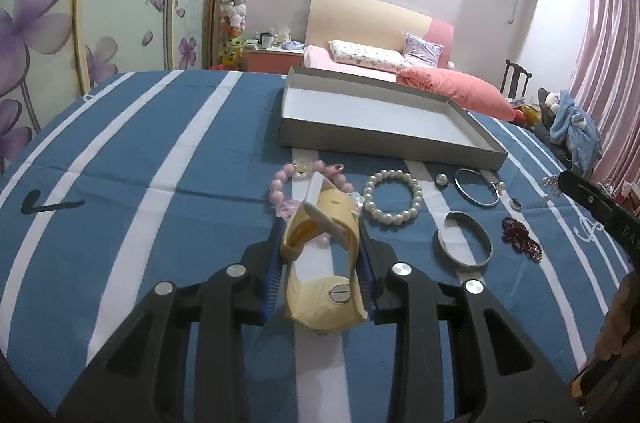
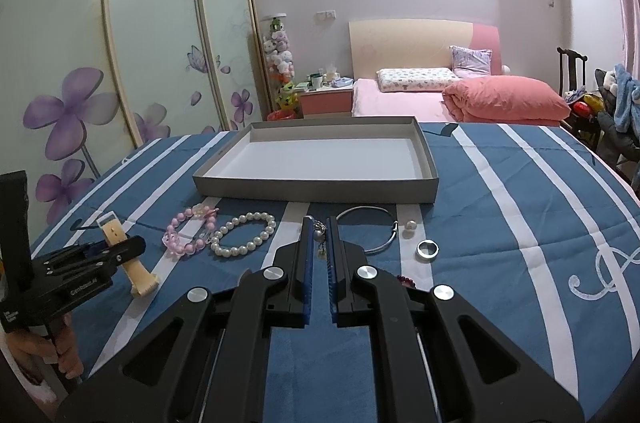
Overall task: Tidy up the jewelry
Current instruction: 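Carry the yellow watch with the left tool while the right tool holds the pearl necklace, then lower the watch and necklace into the grey tray and open both tools, then move the left tool to the pink bead bracelet while the right tool reaches the red beads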
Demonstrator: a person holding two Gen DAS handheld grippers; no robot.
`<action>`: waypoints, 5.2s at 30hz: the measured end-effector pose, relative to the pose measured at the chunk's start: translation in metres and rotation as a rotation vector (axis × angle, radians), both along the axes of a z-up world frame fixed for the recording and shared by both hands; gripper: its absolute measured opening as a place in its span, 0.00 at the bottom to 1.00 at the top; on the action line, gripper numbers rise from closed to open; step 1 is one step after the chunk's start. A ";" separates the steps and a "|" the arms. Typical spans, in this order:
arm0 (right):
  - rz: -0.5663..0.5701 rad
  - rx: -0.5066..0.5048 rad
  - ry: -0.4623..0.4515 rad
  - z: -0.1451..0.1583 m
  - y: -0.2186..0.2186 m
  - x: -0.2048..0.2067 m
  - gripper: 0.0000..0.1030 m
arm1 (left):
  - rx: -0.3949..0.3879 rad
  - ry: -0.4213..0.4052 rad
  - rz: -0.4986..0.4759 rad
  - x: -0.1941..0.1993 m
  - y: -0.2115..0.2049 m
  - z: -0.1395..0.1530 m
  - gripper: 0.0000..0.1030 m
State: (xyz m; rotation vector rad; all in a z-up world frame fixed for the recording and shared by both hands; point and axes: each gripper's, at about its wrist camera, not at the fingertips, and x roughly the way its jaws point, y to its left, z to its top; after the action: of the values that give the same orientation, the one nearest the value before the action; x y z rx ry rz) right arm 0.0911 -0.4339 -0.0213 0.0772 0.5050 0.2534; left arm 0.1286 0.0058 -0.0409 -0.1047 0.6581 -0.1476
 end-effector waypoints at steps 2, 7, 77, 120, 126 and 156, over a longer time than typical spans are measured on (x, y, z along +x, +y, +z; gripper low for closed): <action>-0.001 0.002 0.000 0.000 0.000 0.000 0.07 | -0.003 0.001 0.004 0.000 0.001 0.001 0.32; 0.000 0.003 -0.001 0.001 0.000 0.000 0.07 | 0.015 0.006 0.015 -0.001 0.003 0.000 0.33; -0.031 0.027 0.042 -0.012 -0.024 -0.005 0.07 | 0.324 0.163 -0.274 -0.025 0.005 -0.021 0.38; -0.058 -0.008 -0.020 0.011 -0.011 0.160 0.07 | 0.062 -0.140 -0.042 0.179 -0.069 0.042 0.37; -0.047 -0.026 0.102 -0.008 -0.006 0.181 0.07 | 0.064 -0.053 -0.044 0.203 -0.074 0.018 0.38; -0.074 0.052 0.175 -0.001 -0.020 0.172 0.23 | 0.031 -0.005 -0.031 0.196 -0.056 0.023 0.52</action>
State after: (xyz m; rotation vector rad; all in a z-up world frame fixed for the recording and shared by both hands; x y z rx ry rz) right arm 0.2628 -0.4540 -0.0225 0.1692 0.6686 0.1883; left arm 0.3248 -0.0504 -0.0177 -0.0645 0.6572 -0.1670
